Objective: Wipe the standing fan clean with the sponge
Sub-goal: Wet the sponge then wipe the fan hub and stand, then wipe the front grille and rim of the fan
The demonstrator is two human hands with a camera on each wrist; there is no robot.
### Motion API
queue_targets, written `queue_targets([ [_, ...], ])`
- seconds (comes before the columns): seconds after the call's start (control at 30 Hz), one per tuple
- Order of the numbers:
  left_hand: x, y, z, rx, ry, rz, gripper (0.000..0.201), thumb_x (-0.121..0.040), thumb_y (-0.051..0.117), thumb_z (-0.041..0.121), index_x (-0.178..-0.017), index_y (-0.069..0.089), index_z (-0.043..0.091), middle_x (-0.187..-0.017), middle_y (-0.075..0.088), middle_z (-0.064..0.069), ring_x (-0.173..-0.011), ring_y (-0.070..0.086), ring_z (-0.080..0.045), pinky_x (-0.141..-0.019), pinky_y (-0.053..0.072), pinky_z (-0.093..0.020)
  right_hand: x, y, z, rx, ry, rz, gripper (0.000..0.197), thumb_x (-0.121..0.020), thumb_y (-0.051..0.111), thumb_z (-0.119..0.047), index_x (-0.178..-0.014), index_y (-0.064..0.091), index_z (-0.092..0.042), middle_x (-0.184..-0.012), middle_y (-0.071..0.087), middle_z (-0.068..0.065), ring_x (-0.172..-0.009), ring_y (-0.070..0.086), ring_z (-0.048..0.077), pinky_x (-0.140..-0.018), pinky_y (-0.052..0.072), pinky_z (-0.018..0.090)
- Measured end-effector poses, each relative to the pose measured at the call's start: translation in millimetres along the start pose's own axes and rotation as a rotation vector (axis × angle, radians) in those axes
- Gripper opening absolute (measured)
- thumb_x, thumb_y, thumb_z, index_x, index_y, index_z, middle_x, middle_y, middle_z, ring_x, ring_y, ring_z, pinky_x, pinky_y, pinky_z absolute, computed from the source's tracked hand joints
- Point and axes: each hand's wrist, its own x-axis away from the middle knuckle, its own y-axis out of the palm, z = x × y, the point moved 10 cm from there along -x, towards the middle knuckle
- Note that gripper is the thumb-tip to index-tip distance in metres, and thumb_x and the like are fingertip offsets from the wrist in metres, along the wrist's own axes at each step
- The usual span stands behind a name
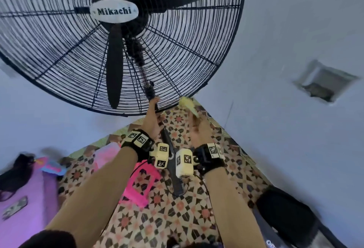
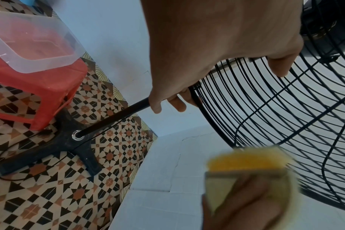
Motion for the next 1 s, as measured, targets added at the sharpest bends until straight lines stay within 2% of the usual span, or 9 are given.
queue_targets([
  [0.17,-19.8,-6.9,-3.8,-0.026,-0.026,-0.031,0.088,-0.074,0.071,0.079,-0.143,0.059,0.025,-0.115,0.051,-0.014,-0.1,0.052,-0.027,-0.109,0.045,-0.05,20.6,9.9,-0.6,-0.045,0.075,-0.022,0.025,-0.098,0.061,-0.006,-0.121,0.062,0.003,-0.11,0.071,0.017,-0.088,0.074,0.022,-0.059,0.061,0.025],
  [0.33,20.7,1.4,6.0,-0.251,-0.15,-0.145,0.062,-0.085,0.068,0.071,-0.098,0.061,0.011,-0.093,0.061,-0.009,-0.084,0.059,-0.025,-0.089,0.051,-0.044,51.1,57.0,-76.2,1.156,-0.766,-0.158,0.024,-0.102,0.061,-0.02,-0.126,0.065,-0.015,-0.088,0.069,-0.01,-0.069,0.065,-0.007,-0.068,0.059,0.025],
  [0.43,54.9,12.6,72.6,-0.931,0.342,0.083,0.036,-0.089,0.078,0.045,-0.102,0.062,0.016,-0.1,0.066,-0.002,-0.09,0.063,-0.021,-0.084,0.055,-0.039,60.5,100.9,-72.5,1.701,-0.904,-0.376,0.03,-0.102,0.059,-0.026,-0.13,0.061,-0.016,-0.084,0.068,0.005,-0.064,0.064,0.009,-0.075,0.054,0.031],
  [0.5,84.0,55.2,103.2,-1.221,0.702,0.072,0.036,-0.087,0.08,0.026,-0.115,0.06,0.019,-0.112,0.063,0.0,-0.103,0.06,-0.02,-0.094,0.051,-0.038,60.3,112.4,-69.7,1.849,-0.865,-0.517,0.031,-0.102,0.06,-0.027,-0.13,0.058,-0.016,-0.084,0.069,0.011,-0.073,0.066,0.027,-0.071,0.051,0.034],
  [0.57,101.6,99.5,104.6,-1.445,0.875,-0.115,0.054,-0.087,0.079,0.015,-0.136,0.056,0.017,-0.141,0.053,-0.006,-0.132,0.046,-0.026,-0.114,0.036,-0.04,67.5,125.6,-70.4,1.888,-0.888,-0.664,0.031,-0.1,0.064,-0.03,-0.126,0.056,-0.015,-0.084,0.07,0.01,-0.074,0.066,0.028,-0.067,0.052,0.037],
  [0.63,114.1,132.0,104.2,-1.611,0.957,-0.194,0.058,-0.089,0.075,0.007,-0.143,0.054,0.007,-0.15,0.049,-0.014,-0.141,0.039,-0.031,-0.117,0.027,-0.04,72.4,140.5,-82.9,1.795,-0.932,-0.727,0.027,-0.095,0.072,-0.029,-0.117,0.059,-0.019,-0.082,0.07,0.004,-0.071,0.066,0.022,-0.063,0.051,0.034],
  [0.73,113.8,147.9,110.4,-1.689,0.884,-0.151,0.033,-0.096,0.063,0.001,-0.129,0.064,-0.001,-0.127,0.065,-0.02,-0.121,0.057,-0.034,-0.102,0.042,-0.043,76.4,160.4,-113.8,1.591,-0.964,-0.726,0.023,-0.091,0.078,-0.034,-0.101,0.061,-0.022,-0.073,0.066,-0.006,-0.063,0.061,0.01,-0.056,0.046,0.024],
  [0.8,120.9,146.9,122.6,-1.641,0.896,-0.104,0.022,-0.098,0.063,0.006,-0.119,0.068,0.005,-0.112,0.07,-0.014,-0.107,0.063,-0.032,-0.094,0.048,-0.047,79.2,168.8,-128.4,1.53,-0.96,-0.74,0.028,-0.092,0.075,-0.038,-0.112,0.062,-0.023,-0.081,0.07,-0.002,-0.068,0.064,0.01,-0.059,0.05,0.023],
  [1.0,145.5,144.9,173.1,-1.522,1.023,0.107,0.007,-0.1,0.06,0.008,-0.102,0.067,0.006,-0.093,0.069,-0.014,-0.086,0.065,-0.031,-0.083,0.056,-0.047,82.7,193.3,-134.8,1.535,-1.117,-0.85,0.016,-0.101,0.065,-0.021,-0.111,0.074,-0.012,-0.092,0.075,0.003,-0.074,0.065,0.014,-0.072,0.059,0.041],
])
